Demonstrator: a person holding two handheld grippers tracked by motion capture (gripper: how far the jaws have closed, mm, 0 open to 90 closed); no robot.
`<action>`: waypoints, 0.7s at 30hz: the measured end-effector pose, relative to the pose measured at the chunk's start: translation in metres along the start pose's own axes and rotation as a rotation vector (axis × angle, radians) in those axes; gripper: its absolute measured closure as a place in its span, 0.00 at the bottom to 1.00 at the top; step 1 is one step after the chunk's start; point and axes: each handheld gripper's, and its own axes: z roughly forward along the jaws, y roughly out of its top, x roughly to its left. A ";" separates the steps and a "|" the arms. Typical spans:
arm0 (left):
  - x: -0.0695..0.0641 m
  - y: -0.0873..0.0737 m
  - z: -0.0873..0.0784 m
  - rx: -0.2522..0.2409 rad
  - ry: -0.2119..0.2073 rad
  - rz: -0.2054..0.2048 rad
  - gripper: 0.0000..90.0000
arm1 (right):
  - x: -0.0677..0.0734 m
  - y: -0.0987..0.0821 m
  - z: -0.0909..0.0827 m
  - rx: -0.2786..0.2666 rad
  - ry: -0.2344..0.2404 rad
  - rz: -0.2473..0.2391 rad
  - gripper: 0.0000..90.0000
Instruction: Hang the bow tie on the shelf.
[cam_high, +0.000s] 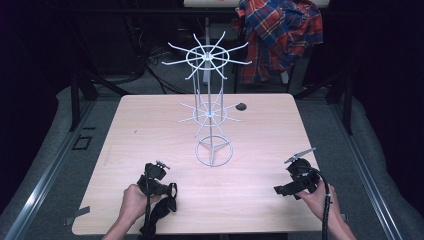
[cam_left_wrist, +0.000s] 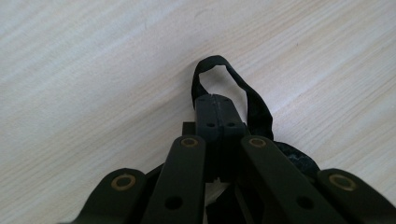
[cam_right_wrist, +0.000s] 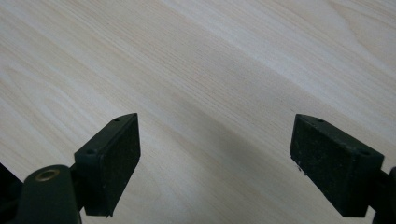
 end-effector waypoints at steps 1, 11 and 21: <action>0.000 0.000 -0.002 -0.010 0.007 -0.001 1.00 | 0.000 0.000 0.000 0.000 -0.001 0.000 0.17; 0.005 0.000 -0.020 -0.069 0.037 0.024 1.00 | 0.000 0.000 0.000 -0.010 0.004 0.007 0.17; 0.007 -0.005 -0.042 -0.156 0.083 0.045 1.00 | 0.000 0.000 -0.001 -0.016 0.000 0.006 0.17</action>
